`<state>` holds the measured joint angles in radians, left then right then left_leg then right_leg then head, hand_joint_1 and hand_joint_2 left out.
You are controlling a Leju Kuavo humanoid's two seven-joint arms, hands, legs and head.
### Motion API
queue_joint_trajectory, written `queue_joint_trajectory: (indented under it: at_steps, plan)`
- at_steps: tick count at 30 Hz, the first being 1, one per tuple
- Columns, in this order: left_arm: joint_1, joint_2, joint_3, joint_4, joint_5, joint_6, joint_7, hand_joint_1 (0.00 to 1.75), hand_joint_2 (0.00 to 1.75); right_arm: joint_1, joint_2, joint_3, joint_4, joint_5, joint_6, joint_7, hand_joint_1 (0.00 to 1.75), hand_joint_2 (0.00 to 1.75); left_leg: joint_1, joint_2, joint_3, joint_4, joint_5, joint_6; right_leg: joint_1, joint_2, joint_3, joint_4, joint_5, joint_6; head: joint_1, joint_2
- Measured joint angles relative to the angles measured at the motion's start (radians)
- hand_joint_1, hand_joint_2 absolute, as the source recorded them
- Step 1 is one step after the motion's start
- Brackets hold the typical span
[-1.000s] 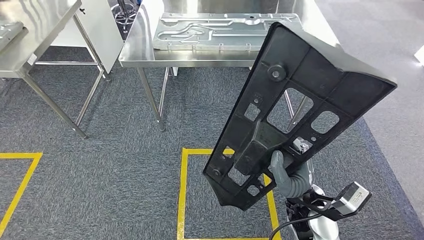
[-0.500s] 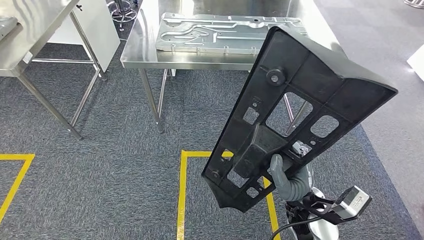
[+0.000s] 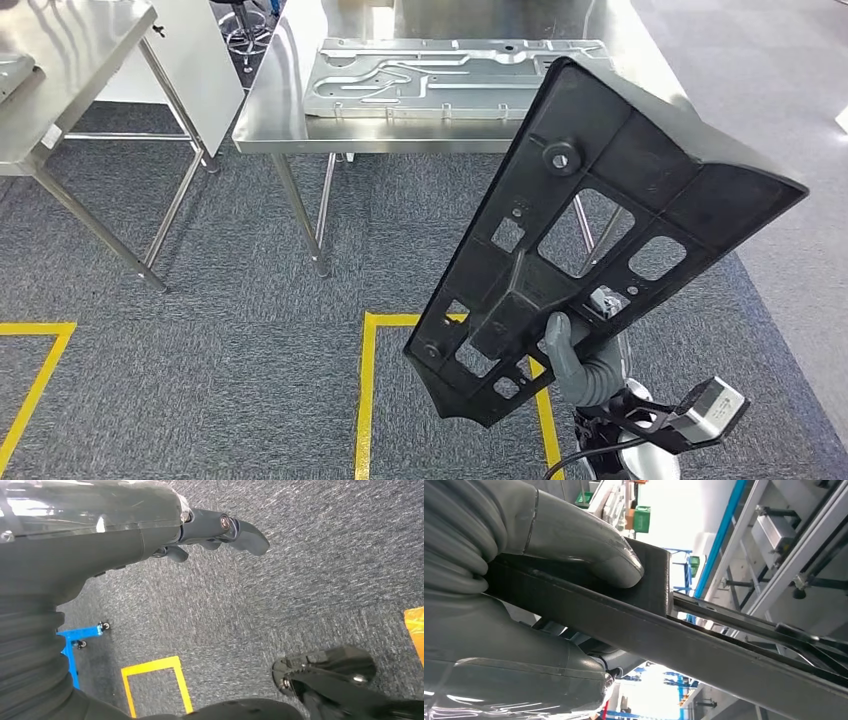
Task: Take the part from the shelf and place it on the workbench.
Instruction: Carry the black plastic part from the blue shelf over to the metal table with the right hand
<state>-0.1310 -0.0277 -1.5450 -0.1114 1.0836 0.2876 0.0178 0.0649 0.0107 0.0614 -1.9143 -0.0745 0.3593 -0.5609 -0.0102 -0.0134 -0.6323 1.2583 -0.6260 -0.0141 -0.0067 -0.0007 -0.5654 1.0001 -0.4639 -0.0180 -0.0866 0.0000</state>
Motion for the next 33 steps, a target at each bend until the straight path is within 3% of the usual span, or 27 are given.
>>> queue_joint_trajectory:
  at_steps: [1, 2, 5, 7, 10, 12, 15, 16, 17, 18, 20, 21, 23, 25, 27, 30, 31, 32, 33]
  plan:
    - [0.001, 0.0, 0.0, 0.0, 0.001, 0.0, 0.001, 0.0, 1.75, 0.001, 0.0, 0.0, 0.004, -0.001, 0.0, -0.001, 1.75, 1.75, 0.0, 0.0, -0.028, 0.032, 0.004, -0.001, 0.001, 0.0, 0.007, 0.0, -0.006, 0.0, 0.0, 0.0]
    - [0.002, 0.0, 0.0, 0.0, 0.002, 0.0, 0.002, 0.0, 1.75, 0.002, 0.0, 0.0, 0.008, -0.002, 0.0, -0.003, 1.75, 1.75, 0.0, 0.0, -0.037, 0.025, 0.029, -0.002, 0.001, 0.001, 0.015, 0.001, -0.013, 0.0, 0.0, 0.0]
    - [0.005, 0.001, 0.0, 0.0, 0.001, 0.0, 0.004, 0.0, 1.75, 0.002, 0.0, 0.0, 0.015, -0.004, 0.0, -0.009, 1.75, 1.75, 0.0, 0.001, 0.02, -0.162, 0.154, 0.006, 0.003, 0.003, 0.044, 0.003, -0.038, 0.008, 0.0, 0.0]
    - [0.006, 0.002, 0.0, 0.0, 0.0, 0.0, 0.005, 0.0, 1.75, 0.001, 0.0, 0.0, 0.016, -0.006, -0.001, -0.01, 1.75, 1.75, -0.002, 0.001, 0.047, -0.232, 0.179, 0.021, 0.006, 0.006, 0.052, 0.003, -0.049, 0.018, 0.0, 0.0]
    - [0.006, 0.001, 0.0, 0.0, -0.002, 0.0, 0.001, 0.0, 1.75, 0.003, -0.001, 0.0, 0.016, -0.01, -0.003, -0.012, 1.75, 1.75, 0.0, -0.002, 0.057, -0.241, 0.172, 0.042, 0.007, 0.007, 0.054, 0.018, -0.051, 0.032, 0.0, 0.0]
    - [0.006, 0.0, 0.0, 0.0, -0.002, 0.001, -0.002, 0.0, 1.75, 0.004, -0.001, 0.0, 0.016, -0.014, -0.003, -0.016, 1.75, 1.75, 0.003, -0.002, 0.07, -0.246, 0.167, 0.052, 0.004, 0.006, 0.029, 0.073, -0.073, 0.043, 0.0, 0.0]
    - [0.007, -0.001, 0.0, 0.0, -0.002, 0.002, -0.002, 0.0, 1.75, 0.009, -0.003, 0.0, 0.019, -0.016, -0.003, -0.021, 1.75, 1.75, 0.003, -0.002, 0.079, -0.248, 0.156, 0.059, 0.0, 0.005, -0.089, 0.255, -0.144, 0.056, 0.0, 0.0]
    - [0.008, -0.001, 0.0, 0.0, -0.002, 0.003, -0.002, 0.0, 1.75, 0.012, -0.004, 0.0, 0.02, -0.016, -0.003, -0.022, 1.75, 1.75, 0.003, -0.002, 0.082, -0.248, 0.152, 0.059, 0.0, 0.005, -0.122, 0.292, -0.148, 0.056, 0.0, 0.0]
    - [0.008, -0.001, 0.0, 0.0, -0.002, 0.003, -0.002, 0.0, 1.75, 0.014, -0.005, 0.0, 0.021, -0.016, -0.003, -0.022, 1.75, 1.75, 0.003, -0.003, 0.088, -0.248, 0.147, 0.058, 0.0, 0.005, -0.136, 0.292, -0.13, 0.055, 0.0, 0.0]
    - [0.008, -0.001, 0.0, 0.0, -0.002, 0.003, -0.002, 0.0, 1.75, 0.015, -0.006, 0.0, 0.022, -0.016, -0.003, -0.023, 1.75, 1.75, 0.003, -0.004, 0.097, -0.248, 0.141, 0.057, 0.001, 0.005, -0.129, 0.252, -0.091, 0.052, 0.0, 0.0]
    - [0.008, -0.001, 0.0, 0.0, -0.002, 0.003, -0.002, 0.0, 1.75, 0.016, -0.008, 0.0, 0.022, -0.016, -0.004, -0.025, 1.75, 1.75, 0.002, -0.005, 0.115, -0.249, 0.129, 0.052, 0.006, 0.003, -0.084, 0.117, -0.005, 0.037, 0.0, 0.0]
    - [0.008, -0.002, 0.0, 0.0, -0.002, 0.003, -0.002, 0.0, 1.75, 0.016, -0.009, 0.0, 0.022, -0.017, -0.004, -0.026, 1.75, 1.75, 0.001, -0.005, 0.121, -0.25, 0.123, 0.048, 0.011, 0.002, -0.066, 0.066, 0.008, 0.029, 0.0, 0.0]
    - [0.008, -0.002, 0.0, 0.0, -0.002, 0.003, -0.002, 0.0, 1.75, 0.018, -0.011, 0.0, 0.022, -0.017, -0.006, -0.028, 1.75, 1.75, 0.0, -0.005, 0.129, -0.251, 0.118, 0.036, 0.018, 0.001, -0.053, 0.028, 0.002, 0.014, 0.0, 0.0]
    - [0.008, -0.001, 0.0, 0.0, -0.003, 0.003, -0.002, 0.0, 1.75, 0.023, -0.014, 0.0, 0.021, -0.017, -0.012, -0.03, 1.75, 1.75, 0.0, -0.004, 0.136, -0.239, 0.118, 0.023, 0.014, 0.003, -0.037, 0.015, 0.013, 0.002, 0.001, 0.0]
    - [0.006, 0.0, 0.0, 0.0, -0.004, 0.003, -0.001, 0.0, 1.75, 0.026, -0.016, 0.0, 0.019, -0.017, -0.017, -0.031, 1.75, 1.75, -0.001, -0.003, 0.126, -0.191, 0.095, 0.011, 0.008, 0.002, -0.015, 0.008, 0.015, -0.008, 0.001, 0.0]
    - [0.004, 0.0, 0.0, 0.0, -0.006, 0.003, -0.001, 0.0, 1.75, 0.03, -0.016, 0.0, 0.018, -0.017, -0.019, -0.033, 1.75, 1.75, 0.001, -0.002, 0.027, -0.026, 0.016, 0.0, 0.009, 0.001, -0.002, 0.007, 0.004, -0.015, 0.0, 0.0]
    - [0.004, 0.001, 0.0, 0.0, -0.009, 0.002, 0.0, 0.0, 1.75, 0.033, -0.016, 0.0, 0.018, -0.017, -0.02, -0.033, 1.75, 1.75, 0.001, -0.002, -0.004, 0.013, 0.005, -0.002, 0.01, 0.002, 0.001, 0.008, 0.0, -0.016, 0.0, 0.0]
    - [0.005, 0.001, 0.0, 0.0, -0.012, 0.002, 0.001, 0.0, 1.75, 0.037, -0.016, 0.0, 0.018, -0.017, -0.021, -0.033, 1.75, 1.75, 0.002, -0.002, -0.021, 0.021, 0.016, -0.003, 0.011, 0.003, 0.007, 0.008, -0.005, -0.015, 0.0, 0.0]
    - [0.005, 0.001, 0.0, 0.0, -0.015, 0.002, 0.003, 0.0, 1.75, 0.04, -0.016, 0.0, 0.016, -0.016, -0.023, -0.033, 1.75, 1.75, 0.002, -0.002, -0.021, -0.009, 0.049, -0.003, 0.011, 0.005, 0.014, 0.008, -0.011, -0.015, 0.0, 0.0]
